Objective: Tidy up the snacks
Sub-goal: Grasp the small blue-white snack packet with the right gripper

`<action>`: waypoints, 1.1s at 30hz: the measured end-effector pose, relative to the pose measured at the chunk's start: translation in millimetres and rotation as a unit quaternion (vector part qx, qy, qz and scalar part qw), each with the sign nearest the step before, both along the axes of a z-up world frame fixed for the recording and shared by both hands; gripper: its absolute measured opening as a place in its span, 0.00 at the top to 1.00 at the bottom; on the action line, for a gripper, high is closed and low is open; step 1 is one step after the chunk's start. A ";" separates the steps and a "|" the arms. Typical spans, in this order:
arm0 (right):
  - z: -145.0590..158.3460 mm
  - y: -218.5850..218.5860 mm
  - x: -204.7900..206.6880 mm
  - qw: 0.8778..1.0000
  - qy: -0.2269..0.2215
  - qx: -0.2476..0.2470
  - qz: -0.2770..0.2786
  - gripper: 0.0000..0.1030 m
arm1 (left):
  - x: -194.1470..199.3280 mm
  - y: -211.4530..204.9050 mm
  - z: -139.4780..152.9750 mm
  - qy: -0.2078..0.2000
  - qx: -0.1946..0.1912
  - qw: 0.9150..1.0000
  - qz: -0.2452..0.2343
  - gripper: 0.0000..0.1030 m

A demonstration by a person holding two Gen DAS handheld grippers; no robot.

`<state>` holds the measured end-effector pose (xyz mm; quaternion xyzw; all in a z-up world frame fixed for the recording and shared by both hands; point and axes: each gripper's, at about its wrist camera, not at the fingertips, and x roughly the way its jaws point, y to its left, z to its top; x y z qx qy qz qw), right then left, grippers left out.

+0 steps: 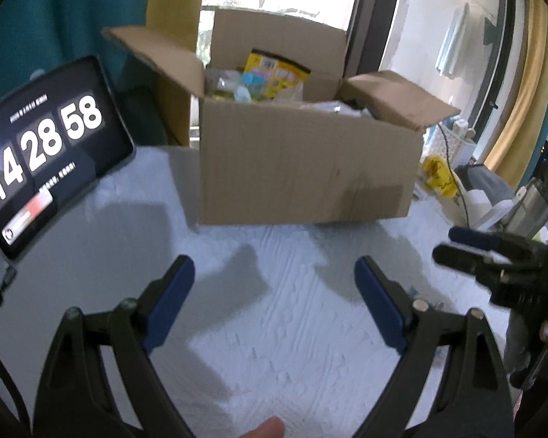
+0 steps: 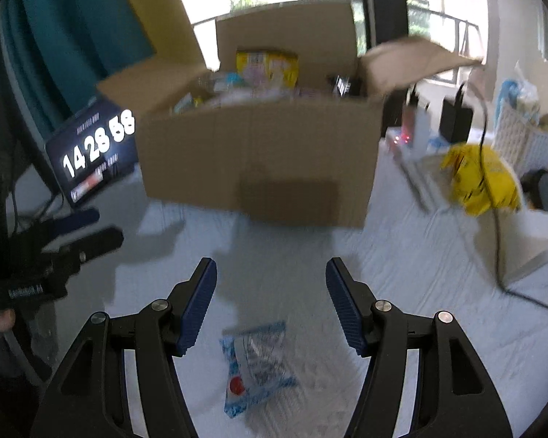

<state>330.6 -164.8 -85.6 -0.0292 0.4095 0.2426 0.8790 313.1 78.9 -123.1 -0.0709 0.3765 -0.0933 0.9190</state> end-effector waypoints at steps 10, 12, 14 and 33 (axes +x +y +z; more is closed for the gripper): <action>-46.9 10.3 -23.9 0.996 0.074 -0.038 0.031 0.36 | 1.0 -6.7 -38.9 0.042 -0.022 0.999 -0.011 0.12; -52.0 13.5 -26.8 0.995 0.074 -0.051 0.036 0.38 | -0.4 -10.2 -44.4 0.052 -0.021 0.998 -0.016 0.12; -55.4 14.5 -28.0 0.995 0.068 -0.061 0.033 0.50 | -3.3 -12.2 -44.5 0.051 -0.023 0.998 -0.021 0.12; 2.5 17.0 5.5 0.999 0.006 -0.037 0.014 0.55 | -7.2 -1.5 -33.9 0.035 -0.034 0.999 -0.012 0.12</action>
